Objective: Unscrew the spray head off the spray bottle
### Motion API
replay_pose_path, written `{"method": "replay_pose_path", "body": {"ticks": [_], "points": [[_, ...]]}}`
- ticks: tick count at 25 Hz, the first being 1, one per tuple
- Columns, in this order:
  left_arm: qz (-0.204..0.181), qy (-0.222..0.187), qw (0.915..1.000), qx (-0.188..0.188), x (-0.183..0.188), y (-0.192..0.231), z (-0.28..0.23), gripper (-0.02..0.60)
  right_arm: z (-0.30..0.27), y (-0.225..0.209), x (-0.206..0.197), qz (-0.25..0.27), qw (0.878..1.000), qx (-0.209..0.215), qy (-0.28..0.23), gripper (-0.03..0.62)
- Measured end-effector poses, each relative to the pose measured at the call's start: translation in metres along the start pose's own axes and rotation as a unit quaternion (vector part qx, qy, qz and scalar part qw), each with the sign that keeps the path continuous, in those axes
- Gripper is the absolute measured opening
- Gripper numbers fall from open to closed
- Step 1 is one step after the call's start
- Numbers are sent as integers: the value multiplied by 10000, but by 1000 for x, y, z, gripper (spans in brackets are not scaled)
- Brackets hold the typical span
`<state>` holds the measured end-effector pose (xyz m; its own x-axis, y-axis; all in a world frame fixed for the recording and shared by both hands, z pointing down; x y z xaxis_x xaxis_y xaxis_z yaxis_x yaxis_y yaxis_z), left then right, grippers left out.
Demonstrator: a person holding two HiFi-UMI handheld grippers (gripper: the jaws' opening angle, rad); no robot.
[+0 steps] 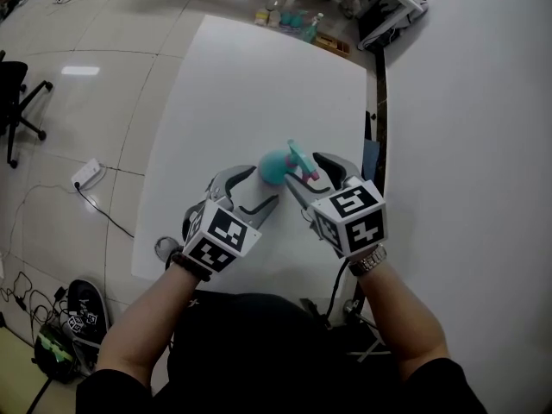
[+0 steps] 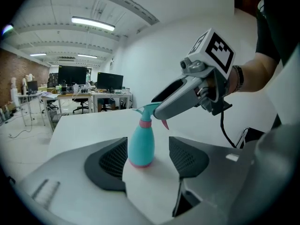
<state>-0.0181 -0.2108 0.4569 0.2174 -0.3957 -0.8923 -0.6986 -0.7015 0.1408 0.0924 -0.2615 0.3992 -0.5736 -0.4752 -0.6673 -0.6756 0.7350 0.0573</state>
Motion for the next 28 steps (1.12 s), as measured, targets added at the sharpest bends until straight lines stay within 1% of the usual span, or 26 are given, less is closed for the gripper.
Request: {"method": "replay_pose_path", "body": {"ticks": [4, 6, 10, 15, 22, 28], "points": [[-87, 153, 9998, 18, -9, 3, -14, 336, -1, 1, 2, 38, 10000, 32, 35, 249], [-151, 224, 9996, 6, -13, 4, -22, 342, -1, 0, 2, 60, 9999, 47, 65, 249], [-329, 352, 9988, 16, -22, 5, -36, 386, -3, -2, 2, 69, 9998, 74, 141, 250], [-545, 565, 9968, 124, -36, 12, -59, 432, -8, -3, 1, 92, 9997, 119, 209, 252], [-759, 639, 9950, -80, -48, 12, -90, 449, -14, -5, 3, 130, 9992, 209, 311, 252], [-807, 729, 9940, -65, -52, 15, -107, 460, -20, -9, 2, 162, 9985, 299, 432, 252]]}}
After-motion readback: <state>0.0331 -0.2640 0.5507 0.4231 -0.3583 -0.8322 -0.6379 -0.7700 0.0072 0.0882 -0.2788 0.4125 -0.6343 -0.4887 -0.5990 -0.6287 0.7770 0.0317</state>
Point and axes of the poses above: the fingertips, and each gripper's own axes: z backward along the fingers, y to its left, x out of its top, the point moved 7 cm from there along z, backward along the fingers, and after that the axes turned 1 degree about -y, right-handed, at the moved point
